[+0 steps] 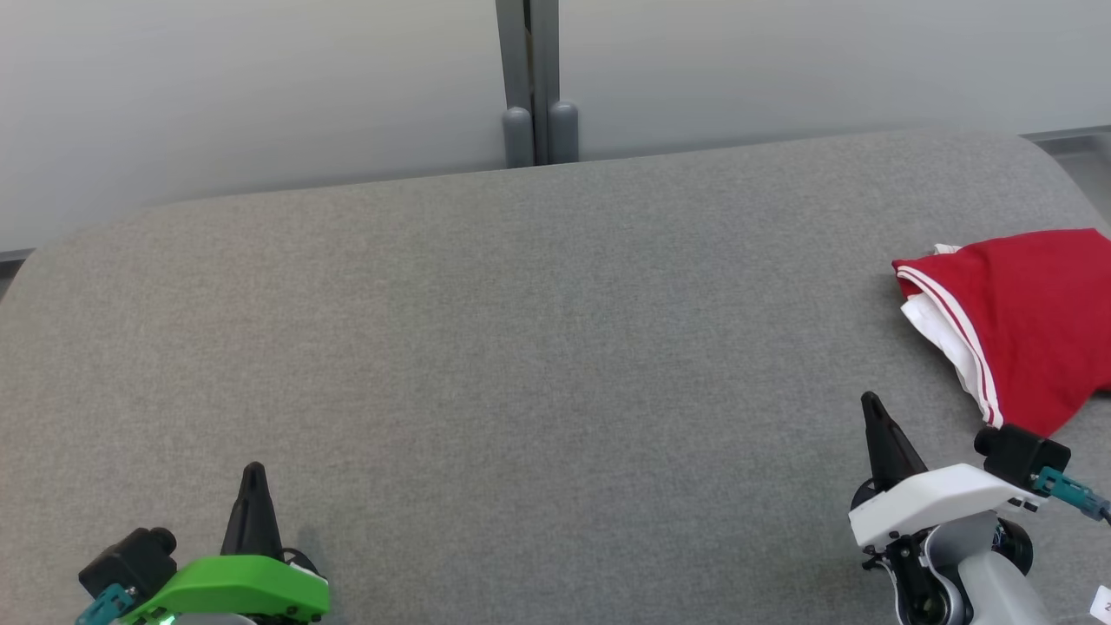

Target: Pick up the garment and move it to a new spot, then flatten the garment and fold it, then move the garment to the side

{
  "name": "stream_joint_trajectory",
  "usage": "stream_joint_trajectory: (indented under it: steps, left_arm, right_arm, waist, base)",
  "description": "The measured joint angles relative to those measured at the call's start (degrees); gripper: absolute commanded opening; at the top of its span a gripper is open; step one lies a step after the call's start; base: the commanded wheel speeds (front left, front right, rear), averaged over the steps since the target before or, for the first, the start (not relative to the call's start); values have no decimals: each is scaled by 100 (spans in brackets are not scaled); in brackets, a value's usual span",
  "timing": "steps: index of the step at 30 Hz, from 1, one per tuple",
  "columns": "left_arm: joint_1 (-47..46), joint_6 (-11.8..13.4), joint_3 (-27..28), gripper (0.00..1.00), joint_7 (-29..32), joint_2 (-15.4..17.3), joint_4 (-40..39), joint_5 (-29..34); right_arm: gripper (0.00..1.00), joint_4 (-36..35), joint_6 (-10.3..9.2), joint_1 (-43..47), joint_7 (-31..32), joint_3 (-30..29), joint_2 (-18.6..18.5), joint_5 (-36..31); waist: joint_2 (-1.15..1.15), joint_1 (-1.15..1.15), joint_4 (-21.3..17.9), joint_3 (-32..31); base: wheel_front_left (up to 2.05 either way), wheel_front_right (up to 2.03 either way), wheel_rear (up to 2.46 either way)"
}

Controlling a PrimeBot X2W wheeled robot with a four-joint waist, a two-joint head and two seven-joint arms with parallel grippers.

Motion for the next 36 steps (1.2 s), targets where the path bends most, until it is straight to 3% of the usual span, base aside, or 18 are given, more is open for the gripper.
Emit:
stream_joint_trajectory:
  steps: [36]
  left_arm:
    - [-247, -124, 281, 0, 659, 3, -160, -2596]
  right_arm:
    - [0, -447, -2, 137, 660, -266, -12, 2597]
  waist:
    - [0, 0, 111, -37]
  base:
    - [0, 0, 0]
